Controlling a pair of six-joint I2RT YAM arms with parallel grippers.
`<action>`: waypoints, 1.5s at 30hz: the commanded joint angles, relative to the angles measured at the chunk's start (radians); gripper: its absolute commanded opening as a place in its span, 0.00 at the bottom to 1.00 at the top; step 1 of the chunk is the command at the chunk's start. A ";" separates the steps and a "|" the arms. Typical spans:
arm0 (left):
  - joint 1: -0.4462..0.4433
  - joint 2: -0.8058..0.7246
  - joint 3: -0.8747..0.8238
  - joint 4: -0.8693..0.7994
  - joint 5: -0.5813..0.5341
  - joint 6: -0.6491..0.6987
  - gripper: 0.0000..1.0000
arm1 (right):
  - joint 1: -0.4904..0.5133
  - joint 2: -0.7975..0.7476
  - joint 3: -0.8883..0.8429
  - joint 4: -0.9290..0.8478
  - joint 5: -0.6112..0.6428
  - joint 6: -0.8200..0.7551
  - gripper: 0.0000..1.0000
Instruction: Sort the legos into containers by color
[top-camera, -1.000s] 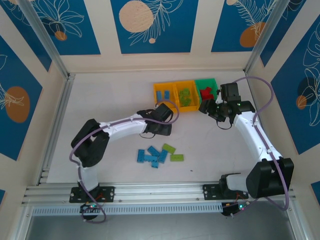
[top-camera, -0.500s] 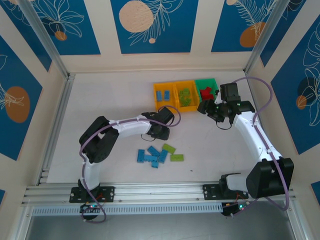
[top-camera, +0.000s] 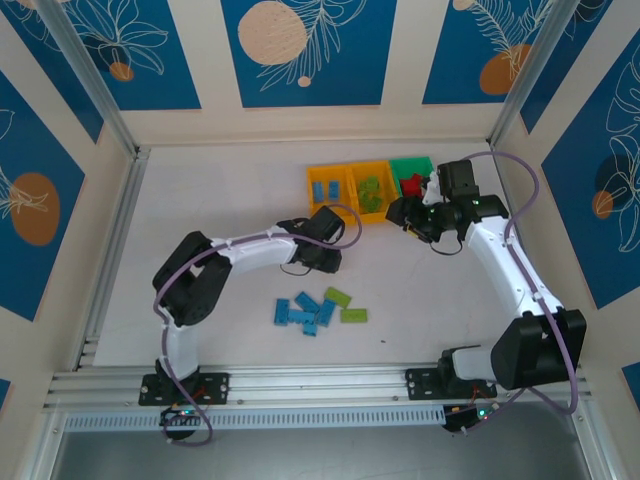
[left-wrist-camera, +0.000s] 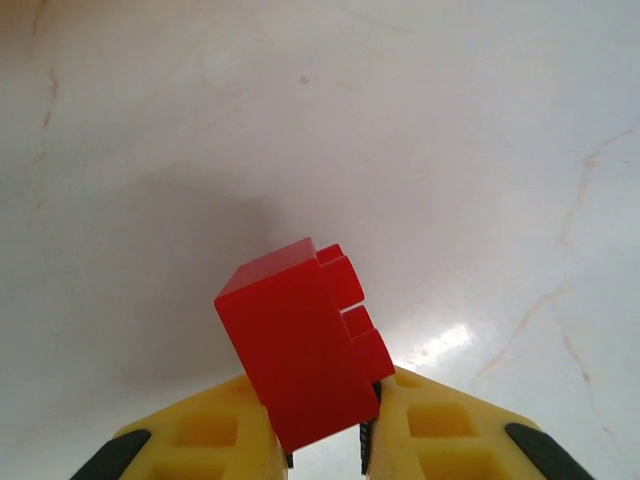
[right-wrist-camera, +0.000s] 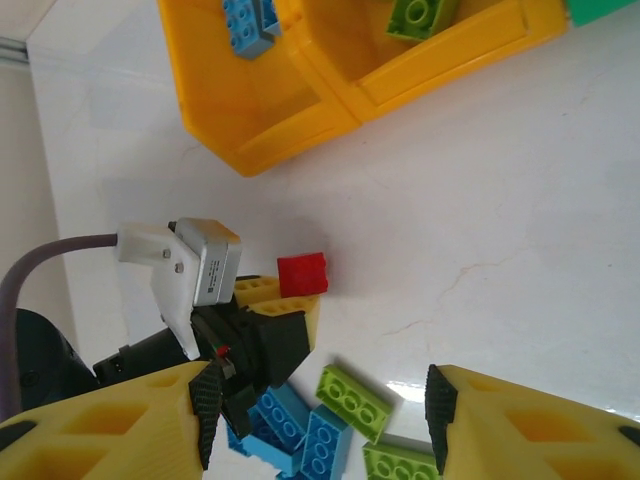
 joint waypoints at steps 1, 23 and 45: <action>0.008 -0.087 -0.015 0.063 0.102 0.106 0.21 | 0.008 0.023 0.037 -0.043 -0.098 0.006 0.59; -0.019 -0.302 -0.079 0.384 0.369 0.412 0.20 | 0.040 0.034 -0.042 0.075 -0.470 -0.017 0.82; -0.038 -0.342 -0.104 0.421 0.236 0.373 0.89 | -0.018 0.036 0.029 0.158 -0.020 0.098 0.27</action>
